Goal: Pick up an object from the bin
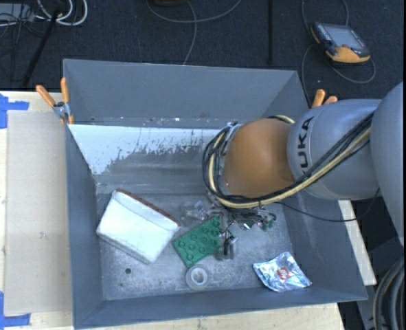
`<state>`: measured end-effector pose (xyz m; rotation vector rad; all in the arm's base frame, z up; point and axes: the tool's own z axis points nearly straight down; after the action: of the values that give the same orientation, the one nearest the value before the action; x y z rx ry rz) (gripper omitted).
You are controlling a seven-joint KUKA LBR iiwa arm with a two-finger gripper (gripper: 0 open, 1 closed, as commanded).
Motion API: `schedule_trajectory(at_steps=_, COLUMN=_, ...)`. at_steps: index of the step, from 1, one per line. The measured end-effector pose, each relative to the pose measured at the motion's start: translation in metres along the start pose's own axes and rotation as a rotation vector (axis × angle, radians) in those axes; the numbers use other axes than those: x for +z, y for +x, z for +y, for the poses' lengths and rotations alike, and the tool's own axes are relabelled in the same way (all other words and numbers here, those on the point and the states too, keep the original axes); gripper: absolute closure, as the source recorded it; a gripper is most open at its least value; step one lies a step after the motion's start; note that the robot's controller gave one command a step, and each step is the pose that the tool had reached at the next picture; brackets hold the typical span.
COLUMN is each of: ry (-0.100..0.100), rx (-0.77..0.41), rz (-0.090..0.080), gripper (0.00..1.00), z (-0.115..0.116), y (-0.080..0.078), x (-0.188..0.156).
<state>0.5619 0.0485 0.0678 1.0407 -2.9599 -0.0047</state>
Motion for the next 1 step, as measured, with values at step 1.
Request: schedule_trajectory(at_steps=1, ry=0.0, rx=0.002, rz=0.0, gripper=1.0, z=-0.0003, y=-0.0001, x=-0.0004)
